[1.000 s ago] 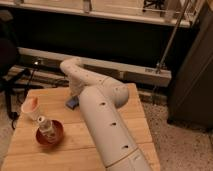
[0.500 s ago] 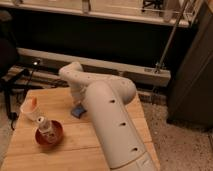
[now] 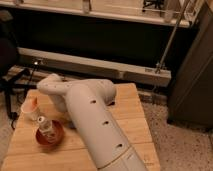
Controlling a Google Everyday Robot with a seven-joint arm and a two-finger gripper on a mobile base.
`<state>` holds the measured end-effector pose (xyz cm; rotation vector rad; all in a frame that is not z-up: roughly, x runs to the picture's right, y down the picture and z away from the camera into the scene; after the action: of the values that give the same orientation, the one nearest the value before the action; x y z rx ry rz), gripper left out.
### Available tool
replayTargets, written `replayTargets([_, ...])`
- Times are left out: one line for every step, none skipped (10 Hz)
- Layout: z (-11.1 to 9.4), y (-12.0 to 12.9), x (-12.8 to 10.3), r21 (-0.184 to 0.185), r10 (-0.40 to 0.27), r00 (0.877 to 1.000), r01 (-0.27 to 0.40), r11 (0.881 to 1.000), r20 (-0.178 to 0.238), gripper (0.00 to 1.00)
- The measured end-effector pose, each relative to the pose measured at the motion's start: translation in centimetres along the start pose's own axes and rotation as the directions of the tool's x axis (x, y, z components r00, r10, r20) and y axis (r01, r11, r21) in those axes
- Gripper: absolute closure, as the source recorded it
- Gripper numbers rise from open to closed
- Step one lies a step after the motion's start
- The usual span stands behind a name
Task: Wipe the white sponge on the table
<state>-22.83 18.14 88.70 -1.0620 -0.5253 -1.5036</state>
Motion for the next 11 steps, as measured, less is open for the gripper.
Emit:
replayTargets([-0.7,-1.5,0.2,0.019,-0.009,1.0,0.009,1.0,-0.012,0.77])
replayTargets([-2.1,-3.3,0.7,0.048,-0.019,0.999,0.021,0.999,-0.038,0.77])
replayTargets([-3.1,-4.1,1.2,0.067,-0.019,0.998,0.023,0.997,-0.057,0.77])
replayTargets([-4.4,-4.6,2.1,0.094,-0.008,0.997,0.015,0.995,-0.079,0.77])
replayTargets([-5.2,-4.8,2.9,0.118,0.009,0.996,0.002,0.993,-0.094,0.77])
replayTargets([-5.8,-4.9,3.9,0.139,0.032,0.995,-0.018,0.99,-0.099,0.77])
replayTargets([-5.8,-5.1,4.4,0.151,0.045,0.995,-0.031,0.988,-0.092,0.77])
replayTargets([-5.6,-5.7,5.5,0.176,0.064,0.994,-0.048,0.983,-0.086,0.77])
replayTargets([-5.6,-6.5,6.3,0.197,0.072,0.994,-0.054,0.979,-0.087,0.77])
replayTargets([-5.9,-7.3,7.1,0.219,0.073,0.993,-0.051,0.974,-0.094,0.77])
replayTargets([-6.6,-7.9,7.7,0.242,0.072,0.992,-0.044,0.969,-0.106,0.77])
